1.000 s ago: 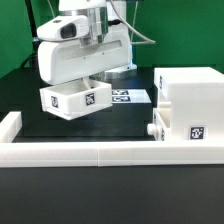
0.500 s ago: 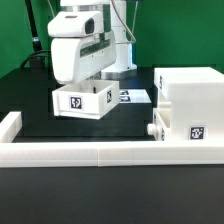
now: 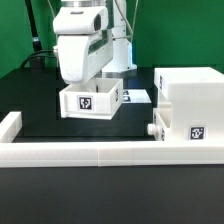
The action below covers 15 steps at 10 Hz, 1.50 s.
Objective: Assemble drawer
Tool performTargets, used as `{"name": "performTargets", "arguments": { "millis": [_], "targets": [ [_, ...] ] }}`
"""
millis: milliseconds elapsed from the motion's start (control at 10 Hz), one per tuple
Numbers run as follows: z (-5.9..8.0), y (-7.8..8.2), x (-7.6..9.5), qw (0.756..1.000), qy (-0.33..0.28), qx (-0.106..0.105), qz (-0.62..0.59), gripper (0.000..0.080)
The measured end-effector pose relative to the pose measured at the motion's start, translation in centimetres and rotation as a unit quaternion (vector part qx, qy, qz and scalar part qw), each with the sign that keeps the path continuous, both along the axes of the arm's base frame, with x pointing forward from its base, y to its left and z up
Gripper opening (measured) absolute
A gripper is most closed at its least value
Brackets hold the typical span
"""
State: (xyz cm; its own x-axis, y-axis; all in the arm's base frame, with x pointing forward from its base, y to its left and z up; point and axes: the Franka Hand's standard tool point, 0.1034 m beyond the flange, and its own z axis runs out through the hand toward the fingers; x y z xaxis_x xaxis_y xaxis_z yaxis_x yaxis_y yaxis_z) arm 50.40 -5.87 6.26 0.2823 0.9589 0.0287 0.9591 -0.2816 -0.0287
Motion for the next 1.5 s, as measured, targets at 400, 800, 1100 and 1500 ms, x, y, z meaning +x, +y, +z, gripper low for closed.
{"name": "performTargets", "arguments": {
  "millis": [400,800,1100,1500],
  "targets": [
    [0.1,0.7,1.7,1.000,0.008,-0.001,0.012,0.0042],
    [-0.2,0.8,1.5,0.999,0.013,0.000,0.048,0.0042],
    [-0.2,1.5,2.0,0.995,0.022,-0.009,0.097,0.0042],
    [-0.2,1.5,2.1,0.995,0.022,-0.009,0.097,0.0042]
  ]
}}
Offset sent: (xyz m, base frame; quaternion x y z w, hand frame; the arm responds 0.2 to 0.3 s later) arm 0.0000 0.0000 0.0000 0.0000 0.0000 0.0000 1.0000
